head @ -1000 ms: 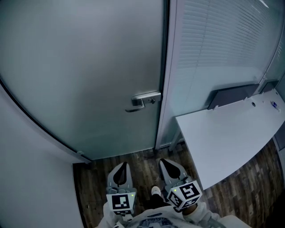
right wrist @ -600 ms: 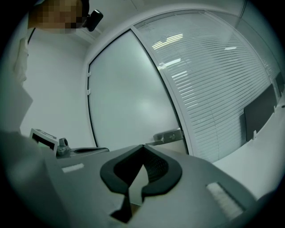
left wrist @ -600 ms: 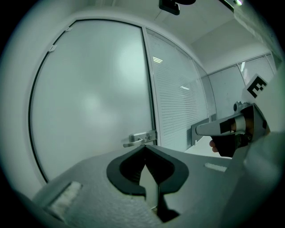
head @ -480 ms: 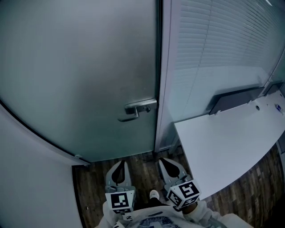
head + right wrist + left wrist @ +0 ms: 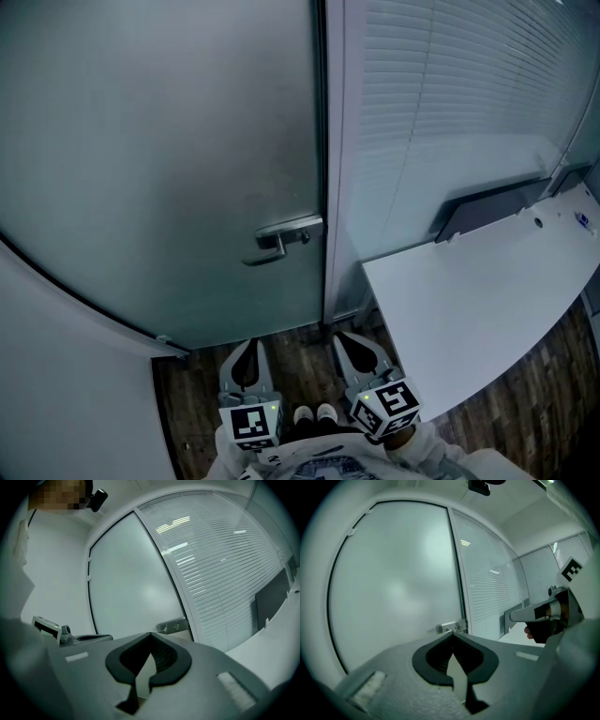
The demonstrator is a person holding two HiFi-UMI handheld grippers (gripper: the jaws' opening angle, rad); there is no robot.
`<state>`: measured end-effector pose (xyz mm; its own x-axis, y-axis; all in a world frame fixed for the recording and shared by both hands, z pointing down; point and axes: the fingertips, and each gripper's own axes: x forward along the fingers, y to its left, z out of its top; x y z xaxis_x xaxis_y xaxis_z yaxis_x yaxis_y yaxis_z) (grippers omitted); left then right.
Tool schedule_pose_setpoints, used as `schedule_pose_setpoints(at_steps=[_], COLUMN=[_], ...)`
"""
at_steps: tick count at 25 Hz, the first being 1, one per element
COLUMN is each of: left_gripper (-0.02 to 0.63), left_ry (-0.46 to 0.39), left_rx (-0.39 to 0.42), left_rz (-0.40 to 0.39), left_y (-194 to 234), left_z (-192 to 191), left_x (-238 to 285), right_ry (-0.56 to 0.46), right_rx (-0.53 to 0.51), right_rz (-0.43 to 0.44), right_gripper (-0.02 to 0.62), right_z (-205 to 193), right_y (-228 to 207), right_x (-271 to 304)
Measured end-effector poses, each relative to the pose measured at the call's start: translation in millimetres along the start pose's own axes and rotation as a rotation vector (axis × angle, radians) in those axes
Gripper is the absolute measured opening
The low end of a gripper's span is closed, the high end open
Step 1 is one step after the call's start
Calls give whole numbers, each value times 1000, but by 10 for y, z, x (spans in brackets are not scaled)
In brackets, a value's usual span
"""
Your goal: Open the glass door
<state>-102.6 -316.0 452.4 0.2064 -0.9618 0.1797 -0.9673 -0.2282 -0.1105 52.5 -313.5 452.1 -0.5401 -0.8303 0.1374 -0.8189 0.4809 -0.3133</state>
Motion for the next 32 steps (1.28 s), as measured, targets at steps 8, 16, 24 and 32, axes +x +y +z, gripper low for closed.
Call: schedule_pose_setpoints(at_steps=[8,16,24,32], left_gripper=[81,182,202,201], left_ry=[29,27,64,77], left_rx=[49,320,734,953], left_rz=[-45,-83,-66,-45], left_y=[60,-2,24,110], left_z=[-40,-67,-215,-371], left_x=[112,316,719,1217], right_ry=[-2,2,5,6], right_rx=[-7,-4,-5,4], right_rz=[-19,-78,-143,-201], right_gripper=[3,3,3,3], right_z=[31,50,27,-3], right_y=[69,44,-63,-202], right_x=[69,46,-47,-168])
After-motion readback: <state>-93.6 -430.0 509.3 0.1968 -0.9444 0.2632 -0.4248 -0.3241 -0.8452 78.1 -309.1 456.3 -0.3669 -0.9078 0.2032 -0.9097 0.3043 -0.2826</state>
